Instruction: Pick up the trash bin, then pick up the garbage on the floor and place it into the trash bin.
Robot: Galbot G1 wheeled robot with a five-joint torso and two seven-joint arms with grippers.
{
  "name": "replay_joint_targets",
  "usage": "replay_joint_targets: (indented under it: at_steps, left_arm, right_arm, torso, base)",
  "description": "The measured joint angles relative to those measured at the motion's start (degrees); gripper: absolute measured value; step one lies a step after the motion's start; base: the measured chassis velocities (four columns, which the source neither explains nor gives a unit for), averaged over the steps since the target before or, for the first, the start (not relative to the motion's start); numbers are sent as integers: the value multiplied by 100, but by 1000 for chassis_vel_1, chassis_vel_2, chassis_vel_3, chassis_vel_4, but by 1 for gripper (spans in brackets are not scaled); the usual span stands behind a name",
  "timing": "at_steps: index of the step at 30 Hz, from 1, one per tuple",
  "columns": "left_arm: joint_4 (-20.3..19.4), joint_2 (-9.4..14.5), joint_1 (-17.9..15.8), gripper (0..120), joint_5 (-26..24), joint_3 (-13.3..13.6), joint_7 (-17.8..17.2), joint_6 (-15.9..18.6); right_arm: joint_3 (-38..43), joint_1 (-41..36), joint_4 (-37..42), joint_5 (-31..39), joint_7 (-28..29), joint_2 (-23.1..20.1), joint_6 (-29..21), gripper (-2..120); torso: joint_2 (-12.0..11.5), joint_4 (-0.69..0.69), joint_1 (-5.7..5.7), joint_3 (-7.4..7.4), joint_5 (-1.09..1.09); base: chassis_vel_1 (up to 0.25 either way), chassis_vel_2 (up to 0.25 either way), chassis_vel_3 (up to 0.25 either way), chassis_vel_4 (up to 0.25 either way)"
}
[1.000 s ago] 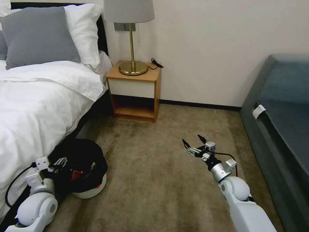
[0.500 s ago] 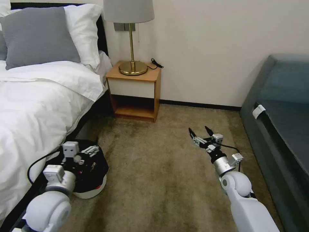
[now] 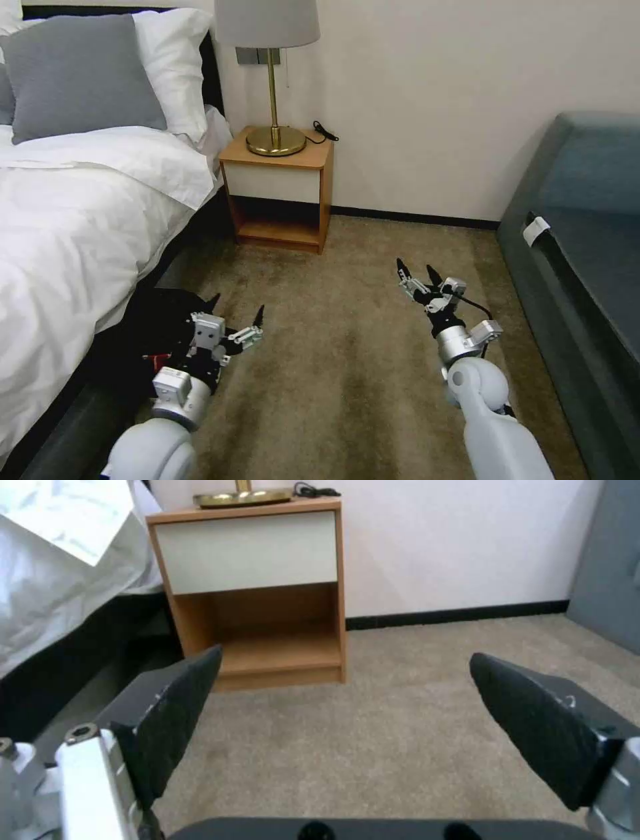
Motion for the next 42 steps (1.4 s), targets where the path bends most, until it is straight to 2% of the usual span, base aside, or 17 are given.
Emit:
replay_joint_targets:
  at_steps: [42]
  left_arm:
    - [66,-15,-24,100,1,8,-3,-31]
  right_arm:
    - [-16,-8,-50,-44,12,14,-2,100]
  torso:
    - [0,0,0,0,0]
  base:
    - [0,0,0,0]
